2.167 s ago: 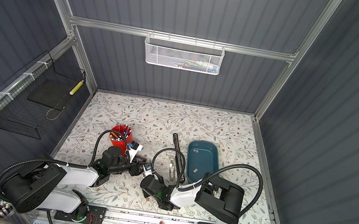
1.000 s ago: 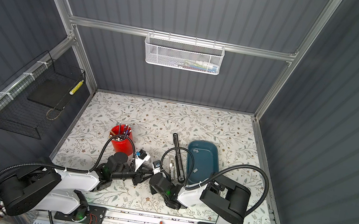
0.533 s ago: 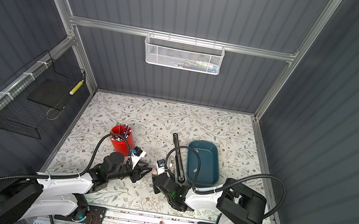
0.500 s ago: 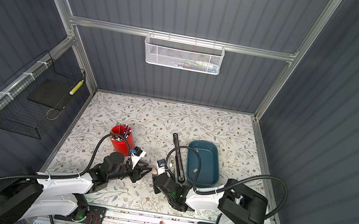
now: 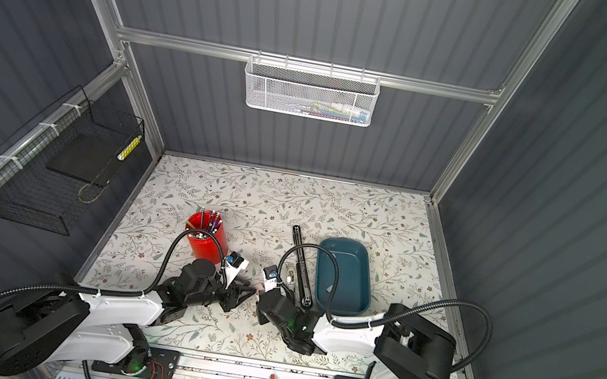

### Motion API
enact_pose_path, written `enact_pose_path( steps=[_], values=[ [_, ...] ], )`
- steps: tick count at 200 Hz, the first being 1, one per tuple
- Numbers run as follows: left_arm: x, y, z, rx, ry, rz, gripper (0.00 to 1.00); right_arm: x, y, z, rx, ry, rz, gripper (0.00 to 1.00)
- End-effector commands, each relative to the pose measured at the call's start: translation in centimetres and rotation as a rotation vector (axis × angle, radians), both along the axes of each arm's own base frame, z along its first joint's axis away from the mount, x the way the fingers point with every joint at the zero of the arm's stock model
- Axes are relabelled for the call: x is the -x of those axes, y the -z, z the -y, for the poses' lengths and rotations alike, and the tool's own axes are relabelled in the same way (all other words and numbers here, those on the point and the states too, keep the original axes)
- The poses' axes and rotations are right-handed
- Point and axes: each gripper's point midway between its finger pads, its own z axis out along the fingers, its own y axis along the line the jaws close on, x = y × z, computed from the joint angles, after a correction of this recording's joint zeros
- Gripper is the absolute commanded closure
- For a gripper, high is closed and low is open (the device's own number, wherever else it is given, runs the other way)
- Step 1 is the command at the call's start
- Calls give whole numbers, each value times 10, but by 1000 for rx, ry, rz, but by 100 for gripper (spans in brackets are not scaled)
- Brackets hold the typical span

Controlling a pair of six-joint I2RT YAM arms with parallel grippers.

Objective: Load the staples into the stapler

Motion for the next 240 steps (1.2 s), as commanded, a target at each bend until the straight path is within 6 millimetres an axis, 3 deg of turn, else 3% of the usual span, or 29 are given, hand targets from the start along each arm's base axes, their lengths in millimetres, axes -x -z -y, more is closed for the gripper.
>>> enact_pose_path(
  steps=[1, 98, 190, 214, 240],
  values=[
    [0, -7, 9, 16, 42, 17, 60, -4, 12, 4, 50, 37, -15, 72],
    [-1, -2, 11, 12, 45, 6, 59, 3, 42, 13, 70, 59, -81, 77],
    [-5, -5, 8, 14, 8, 16, 58, 16, 100, 34, 162, 109, -164, 81],
    [-7, -6, 7, 19, -2, 17, 58, 16, 98, 34, 157, 112, -162, 80],
    [-11, -7, -1, 5, -57, 20, 52, 11, 79, 28, 135, 117, -134, 64]
  ],
)
